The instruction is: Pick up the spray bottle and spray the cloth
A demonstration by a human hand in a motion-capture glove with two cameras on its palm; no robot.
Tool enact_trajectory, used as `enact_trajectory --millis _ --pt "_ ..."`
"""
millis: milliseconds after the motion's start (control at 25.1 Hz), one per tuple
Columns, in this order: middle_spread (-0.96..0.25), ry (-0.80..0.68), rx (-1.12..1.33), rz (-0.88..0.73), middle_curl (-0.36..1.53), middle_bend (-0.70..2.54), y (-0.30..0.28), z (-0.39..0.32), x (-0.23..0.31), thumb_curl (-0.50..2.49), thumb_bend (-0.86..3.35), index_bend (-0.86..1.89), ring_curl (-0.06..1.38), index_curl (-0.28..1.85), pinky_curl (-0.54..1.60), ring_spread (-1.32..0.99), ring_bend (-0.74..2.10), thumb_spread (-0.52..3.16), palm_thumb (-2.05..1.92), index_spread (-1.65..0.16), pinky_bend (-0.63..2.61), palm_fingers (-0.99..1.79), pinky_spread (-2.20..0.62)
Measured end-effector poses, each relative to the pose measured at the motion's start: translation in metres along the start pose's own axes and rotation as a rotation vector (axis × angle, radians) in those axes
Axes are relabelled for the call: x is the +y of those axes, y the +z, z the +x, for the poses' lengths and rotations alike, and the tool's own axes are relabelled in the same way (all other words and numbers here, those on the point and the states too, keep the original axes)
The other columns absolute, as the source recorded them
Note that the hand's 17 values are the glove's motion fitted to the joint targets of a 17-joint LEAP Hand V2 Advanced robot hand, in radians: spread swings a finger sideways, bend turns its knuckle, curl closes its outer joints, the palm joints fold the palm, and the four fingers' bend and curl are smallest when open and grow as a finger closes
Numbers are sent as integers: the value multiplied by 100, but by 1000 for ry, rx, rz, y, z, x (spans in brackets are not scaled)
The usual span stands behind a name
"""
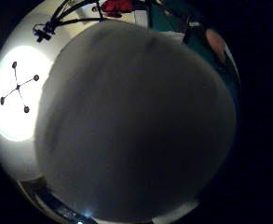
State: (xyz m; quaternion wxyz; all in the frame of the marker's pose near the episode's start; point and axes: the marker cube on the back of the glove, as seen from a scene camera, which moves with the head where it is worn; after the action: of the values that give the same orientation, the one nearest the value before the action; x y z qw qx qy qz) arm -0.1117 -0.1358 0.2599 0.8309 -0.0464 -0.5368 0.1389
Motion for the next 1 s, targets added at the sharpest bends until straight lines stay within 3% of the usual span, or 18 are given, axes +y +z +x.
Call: enact_trajectory --millis 717,996 --pt "-19 -105 2 207 45 44 7 -19 -33 44 -3 19 41 47 18 -18 44 95 73 -31 13 114 4" --pt "-19 -272 -22 123 46 44 -14 -70 -13 44 -3 19 41 47 18 -18 44 95 72 -31 13 114 4"
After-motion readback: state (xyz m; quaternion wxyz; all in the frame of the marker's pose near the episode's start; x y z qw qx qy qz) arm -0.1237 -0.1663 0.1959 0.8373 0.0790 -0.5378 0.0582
